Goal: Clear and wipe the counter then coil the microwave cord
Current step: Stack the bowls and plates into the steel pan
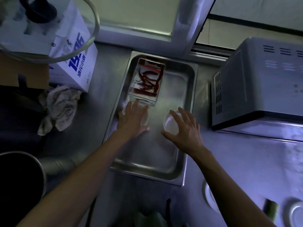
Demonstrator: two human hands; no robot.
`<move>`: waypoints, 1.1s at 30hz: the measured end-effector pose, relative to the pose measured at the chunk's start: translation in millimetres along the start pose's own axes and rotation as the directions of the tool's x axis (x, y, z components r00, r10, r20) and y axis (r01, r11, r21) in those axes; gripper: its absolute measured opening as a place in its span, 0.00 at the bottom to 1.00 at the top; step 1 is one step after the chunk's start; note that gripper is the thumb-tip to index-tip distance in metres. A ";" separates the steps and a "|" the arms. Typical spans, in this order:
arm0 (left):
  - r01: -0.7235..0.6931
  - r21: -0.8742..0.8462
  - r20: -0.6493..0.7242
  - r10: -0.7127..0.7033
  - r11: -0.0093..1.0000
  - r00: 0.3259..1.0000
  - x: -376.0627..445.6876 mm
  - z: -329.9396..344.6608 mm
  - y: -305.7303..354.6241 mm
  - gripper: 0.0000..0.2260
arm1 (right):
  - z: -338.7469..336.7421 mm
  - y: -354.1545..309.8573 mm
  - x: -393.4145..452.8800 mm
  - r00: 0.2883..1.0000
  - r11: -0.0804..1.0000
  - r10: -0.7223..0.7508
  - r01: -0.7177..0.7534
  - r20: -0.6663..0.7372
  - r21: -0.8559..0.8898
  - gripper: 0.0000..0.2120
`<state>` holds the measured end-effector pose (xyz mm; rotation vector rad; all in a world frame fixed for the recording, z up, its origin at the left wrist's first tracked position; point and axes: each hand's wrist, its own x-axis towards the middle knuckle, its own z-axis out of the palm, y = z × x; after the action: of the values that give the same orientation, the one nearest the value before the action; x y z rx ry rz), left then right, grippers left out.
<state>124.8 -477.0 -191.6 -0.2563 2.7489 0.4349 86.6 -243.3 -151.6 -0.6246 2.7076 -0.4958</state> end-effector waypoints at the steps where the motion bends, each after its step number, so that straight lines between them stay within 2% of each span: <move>1: 0.001 0.009 0.006 -0.001 1.000 1.000 0.2 1.6 0.9 0.46 | 0.6 1.3 -0.2 1.000 1.000 -0.001 0.001 -0.002 0.001 0.43; 16: -0.031 0.096 0.010 0.030 0.995 1.000 -6.9 7.4 -2.0 0.50 | 17.4 -1.3 5.8 0.999 0.999 -0.032 0.032 0.002 -0.020 0.43; 21: -0.026 0.135 -0.162 0.048 0.990 0.986 -31.2 -7.7 -20.1 0.37 | 20.6 -22.3 19.9 0.996 0.996 -0.084 0.084 -0.017 -0.007 0.43; 25: 0.034 0.069 -0.201 -0.019 0.997 0.979 -48.6 -25.8 -39.7 0.30 | 29.1 -53.5 35.6 0.987 0.987 -0.157 0.156 -0.037 -0.021 0.43; 29: 0.018 0.010 -0.306 -0.015 1.000 0.952 -61.0 -36.9 -58.0 0.18 | 45.0 -85.6 49.5 0.971 0.971 -0.237 0.235 -0.045 -0.036 0.42; 33: 0.077 -0.027 -0.319 -0.082 0.997 0.944 -64.4 -31.2 -74.6 0.14 | 64.7 -105.5 63.7 0.964 0.962 -0.266 0.266 0.006 -0.059 0.43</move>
<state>191.7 -549.2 -160.2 -0.4789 3.0382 0.4227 94.4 -379.0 -181.5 -1.0135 2.6614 -0.4810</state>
